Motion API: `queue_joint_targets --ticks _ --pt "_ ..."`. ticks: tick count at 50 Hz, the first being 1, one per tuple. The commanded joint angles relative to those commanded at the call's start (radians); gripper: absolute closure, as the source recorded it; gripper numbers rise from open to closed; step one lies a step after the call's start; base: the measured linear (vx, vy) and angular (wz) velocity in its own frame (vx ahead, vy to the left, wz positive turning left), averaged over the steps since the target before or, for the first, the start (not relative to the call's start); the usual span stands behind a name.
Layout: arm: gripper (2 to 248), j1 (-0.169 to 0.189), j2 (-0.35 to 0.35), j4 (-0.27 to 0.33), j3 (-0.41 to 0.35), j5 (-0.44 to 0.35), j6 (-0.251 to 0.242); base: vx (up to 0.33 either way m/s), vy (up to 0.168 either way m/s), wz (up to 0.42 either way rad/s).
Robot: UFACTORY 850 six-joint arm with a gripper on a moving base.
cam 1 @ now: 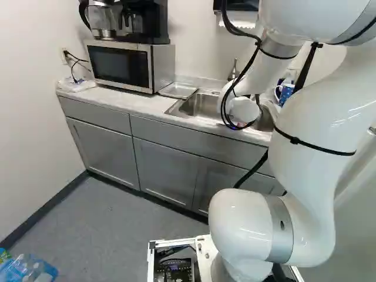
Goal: Rinse the cup and place it in the tray
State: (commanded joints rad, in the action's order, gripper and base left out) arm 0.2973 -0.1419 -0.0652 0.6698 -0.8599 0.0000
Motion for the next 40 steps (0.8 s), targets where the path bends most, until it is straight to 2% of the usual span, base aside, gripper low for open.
queue_joint_targets --ticks 40 --pt "125 0.0 0.0 0.0 0.0 0.0 0.0 0.0 0.0 0.0"
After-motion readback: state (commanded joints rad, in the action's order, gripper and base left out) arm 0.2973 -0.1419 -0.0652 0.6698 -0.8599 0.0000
